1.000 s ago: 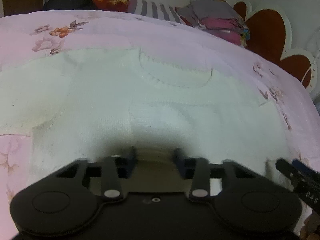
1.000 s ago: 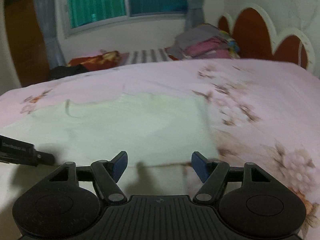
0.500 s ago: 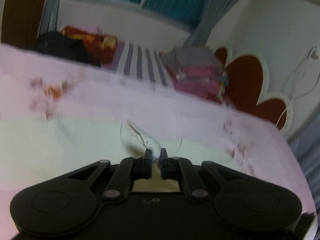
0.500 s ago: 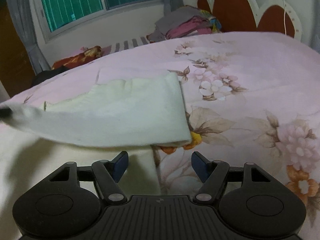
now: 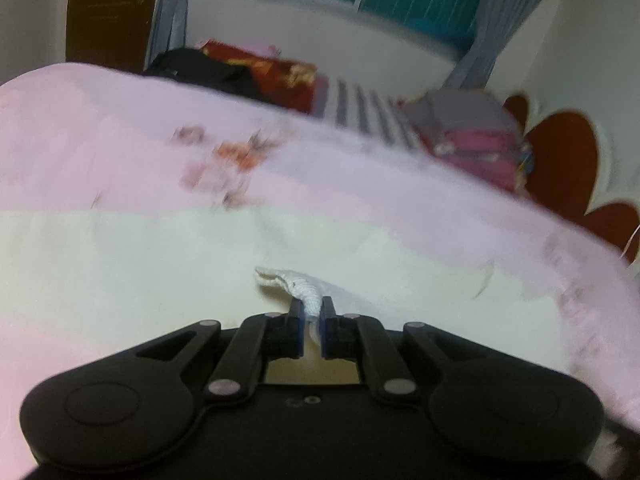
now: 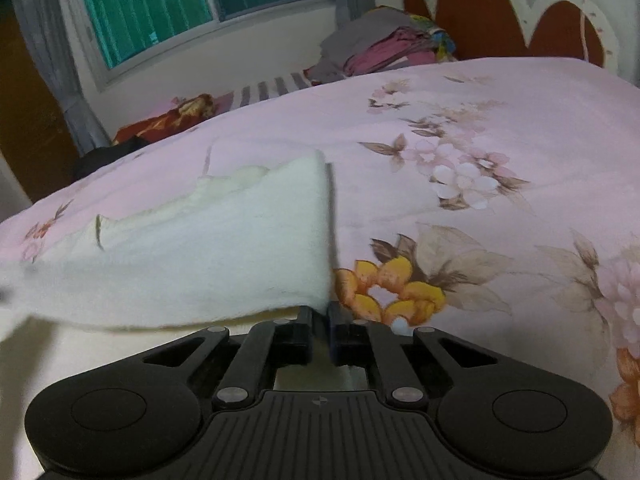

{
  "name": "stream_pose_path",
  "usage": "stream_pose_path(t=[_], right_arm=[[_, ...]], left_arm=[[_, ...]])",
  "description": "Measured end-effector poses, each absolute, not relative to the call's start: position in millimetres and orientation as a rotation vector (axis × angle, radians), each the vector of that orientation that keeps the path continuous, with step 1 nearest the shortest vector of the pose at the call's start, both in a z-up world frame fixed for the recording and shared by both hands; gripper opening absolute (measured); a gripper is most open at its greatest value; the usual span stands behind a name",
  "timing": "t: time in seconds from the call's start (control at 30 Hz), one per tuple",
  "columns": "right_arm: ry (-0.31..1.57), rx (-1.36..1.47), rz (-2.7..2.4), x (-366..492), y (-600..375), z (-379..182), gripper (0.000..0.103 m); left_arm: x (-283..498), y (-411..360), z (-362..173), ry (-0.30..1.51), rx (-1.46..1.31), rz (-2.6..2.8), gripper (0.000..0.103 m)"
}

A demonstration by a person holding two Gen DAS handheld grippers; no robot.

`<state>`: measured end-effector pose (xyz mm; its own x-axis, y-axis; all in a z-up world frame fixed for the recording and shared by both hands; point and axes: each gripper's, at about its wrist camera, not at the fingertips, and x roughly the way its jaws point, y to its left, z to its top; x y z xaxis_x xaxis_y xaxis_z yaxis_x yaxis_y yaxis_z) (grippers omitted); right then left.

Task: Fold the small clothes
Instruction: 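Lift the cuff and fold the sleeve across the sweater body with the right gripper, then open the right gripper and release the folded sleeve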

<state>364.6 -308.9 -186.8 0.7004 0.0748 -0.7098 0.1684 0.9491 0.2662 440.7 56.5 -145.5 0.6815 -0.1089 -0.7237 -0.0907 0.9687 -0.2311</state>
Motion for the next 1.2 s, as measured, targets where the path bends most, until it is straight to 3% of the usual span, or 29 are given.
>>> stream_pose_path(t=[0.1,0.17,0.23,0.27,0.3,0.37,0.47,0.6,0.83,0.9,0.97,1.2], right_arm=[[0.816,0.347,-0.082,361,-314,-189,0.003],[0.827,0.335,-0.063,359,-315,-183,0.004],[0.816,0.321,-0.062,352,-317,-174,0.004],[0.806,0.32,-0.059,348,-318,-169,0.013],[0.792,0.324,-0.059,344,-320,-164,0.041],[0.738,0.326,-0.06,342,-323,-154,0.076],[0.724,0.296,-0.04,362,-321,-150,0.076],[0.766,0.324,-0.011,402,-320,-162,0.053],[0.812,0.407,-0.019,459,-321,-189,0.049],[0.815,0.424,-0.017,469,-322,-191,0.022],[0.822,0.442,-0.006,475,-323,-190,0.009],[0.798,0.238,-0.06,471,-314,-190,0.007]], left_arm=[[441,56,-168,0.888,-0.202,0.011,0.011],[434,56,-164,0.87,-0.176,0.036,0.025],[425,60,-153,0.837,-0.16,0.067,0.028],[420,61,-145,0.816,-0.15,0.083,0.03],[416,63,-142,0.794,-0.144,0.088,0.031],[410,62,-130,0.757,-0.132,0.08,0.035],[415,50,-125,0.759,-0.127,0.033,0.038],[424,30,-136,0.783,-0.092,0.004,0.038],[436,24,-162,0.836,-0.064,0.018,0.038],[438,27,-168,0.848,-0.072,0.023,0.039],[438,26,-168,0.849,-0.07,0.026,0.039],[442,22,-168,0.862,-0.049,0.041,0.042]])
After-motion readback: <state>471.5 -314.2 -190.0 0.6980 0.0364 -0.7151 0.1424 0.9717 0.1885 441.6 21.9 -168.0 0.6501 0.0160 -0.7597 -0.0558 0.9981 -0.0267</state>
